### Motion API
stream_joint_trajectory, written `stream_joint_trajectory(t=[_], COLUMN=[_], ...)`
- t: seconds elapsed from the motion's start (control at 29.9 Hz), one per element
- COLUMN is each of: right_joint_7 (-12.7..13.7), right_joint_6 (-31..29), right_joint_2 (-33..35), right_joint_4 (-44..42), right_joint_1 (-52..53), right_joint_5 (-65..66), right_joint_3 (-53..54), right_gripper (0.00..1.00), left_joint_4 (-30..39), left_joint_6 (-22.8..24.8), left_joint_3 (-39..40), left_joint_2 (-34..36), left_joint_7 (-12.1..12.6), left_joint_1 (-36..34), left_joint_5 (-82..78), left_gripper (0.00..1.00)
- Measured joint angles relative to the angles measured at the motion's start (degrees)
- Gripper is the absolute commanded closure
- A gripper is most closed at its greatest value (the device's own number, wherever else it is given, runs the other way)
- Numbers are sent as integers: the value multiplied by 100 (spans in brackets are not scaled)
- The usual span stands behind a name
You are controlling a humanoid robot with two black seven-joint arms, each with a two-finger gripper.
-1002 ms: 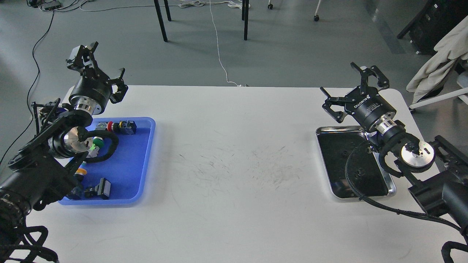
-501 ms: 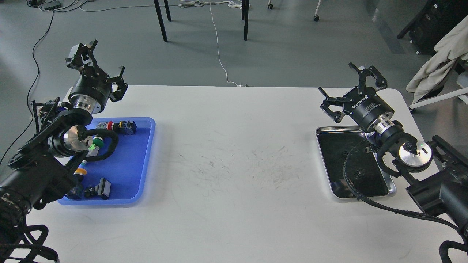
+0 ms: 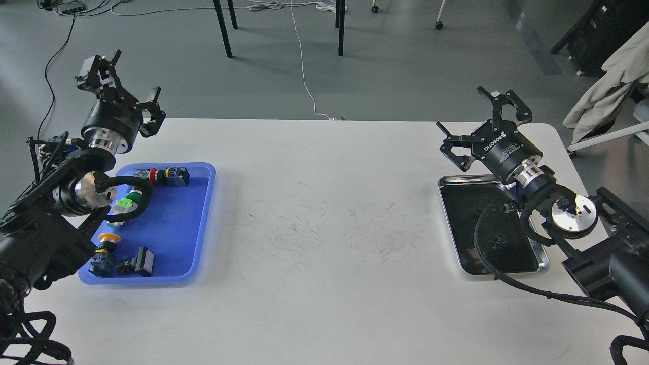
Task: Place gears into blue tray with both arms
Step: 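Raise the right gripper and move it over the metal tray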
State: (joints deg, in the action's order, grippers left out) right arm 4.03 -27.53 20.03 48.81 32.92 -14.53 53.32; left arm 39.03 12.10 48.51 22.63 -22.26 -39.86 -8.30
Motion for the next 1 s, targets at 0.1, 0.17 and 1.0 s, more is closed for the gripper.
stream_joint_trajectory(t=[0.1,0.17,1.0], right_joint_7=[1,1,72], right_joint_6=[0,0,-48], right_joint_2=[0,0,532], right_joint_4=[0,0,105], right_joint_1=[0,0,-98], right_joint_5=[2,3,215], right_joint_3=[-2,-5,21], right_gripper=[1,1,1], left_joint_4=[0,0,281], left_joint_6=[-20,-23,-125], left_joint_3=[1,1,-81], left_joint_2=[-11,-12,39], left_joint_7=[-5,-7,45], left_joint_1=[-11,-12,433], left_joint_5=[3,4,-58], left_gripper=[2,2,2])
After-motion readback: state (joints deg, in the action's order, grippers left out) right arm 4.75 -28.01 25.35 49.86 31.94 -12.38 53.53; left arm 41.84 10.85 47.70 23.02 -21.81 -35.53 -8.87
